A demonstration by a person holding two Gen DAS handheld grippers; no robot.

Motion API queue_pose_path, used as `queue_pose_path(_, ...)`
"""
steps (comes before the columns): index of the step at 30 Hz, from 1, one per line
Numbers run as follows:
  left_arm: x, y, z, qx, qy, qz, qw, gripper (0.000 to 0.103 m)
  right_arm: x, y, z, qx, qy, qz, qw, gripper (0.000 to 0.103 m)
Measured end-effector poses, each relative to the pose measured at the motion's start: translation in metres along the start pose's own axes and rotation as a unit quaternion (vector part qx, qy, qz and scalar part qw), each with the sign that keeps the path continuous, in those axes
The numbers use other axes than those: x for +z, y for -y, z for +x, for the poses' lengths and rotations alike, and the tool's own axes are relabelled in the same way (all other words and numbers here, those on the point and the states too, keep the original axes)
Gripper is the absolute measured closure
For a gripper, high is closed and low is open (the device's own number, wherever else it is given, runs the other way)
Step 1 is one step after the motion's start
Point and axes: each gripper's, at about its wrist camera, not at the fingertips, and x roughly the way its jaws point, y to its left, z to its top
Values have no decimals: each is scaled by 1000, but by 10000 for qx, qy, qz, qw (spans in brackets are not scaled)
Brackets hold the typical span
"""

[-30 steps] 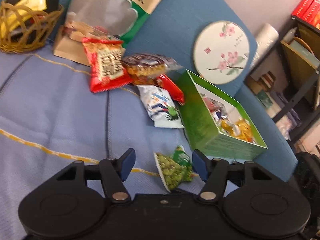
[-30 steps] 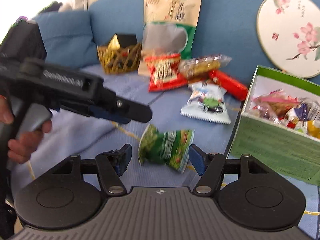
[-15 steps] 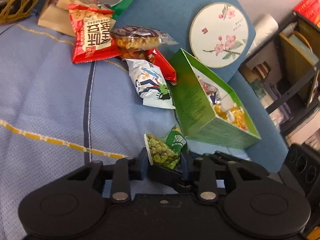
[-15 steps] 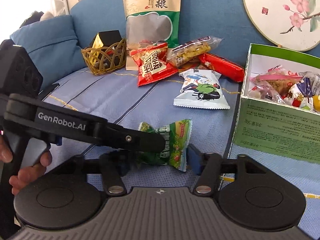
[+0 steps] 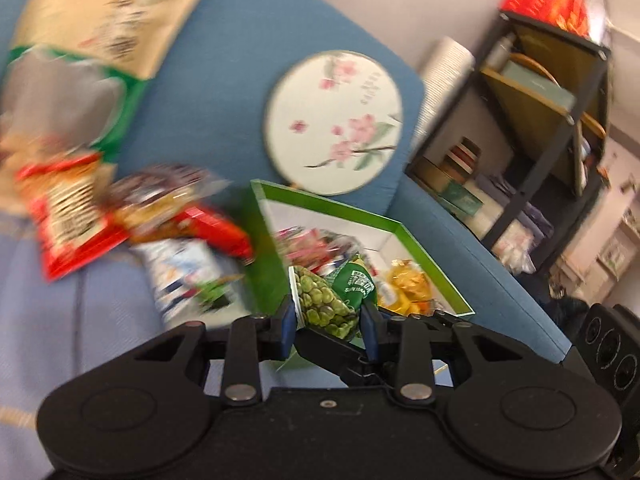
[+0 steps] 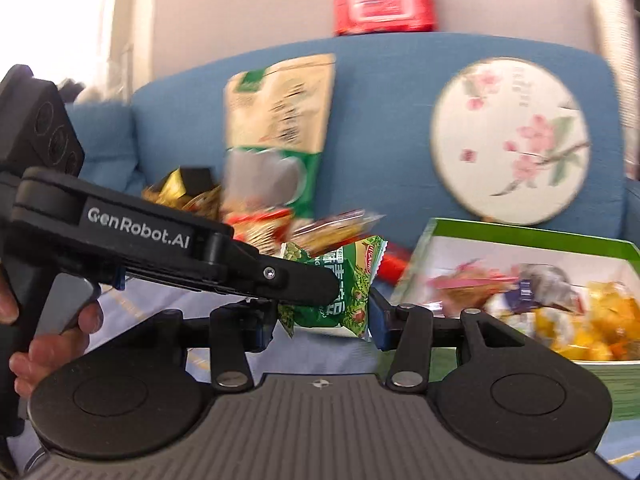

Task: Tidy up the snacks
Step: 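Grasp the green pea snack bag with left gripper and drop it in the box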

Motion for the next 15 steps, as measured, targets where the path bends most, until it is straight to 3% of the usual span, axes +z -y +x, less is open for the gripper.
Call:
queue_pose_path(6, 19, 28, 48, -272, -167, 526, 9981, 86, 2, 38, -4, -587, 256, 180, 9978, 24)
queue_pose_path(14, 28, 38, 84, -259, -331, 766, 9962, 81, 2, 61, 10, -904, 269, 325, 9950, 24)
queue_pose_path(15, 28, 37, 87, -252, -371, 762, 9961, 76, 0, 62, 13, -937, 235, 308, 9948, 23)
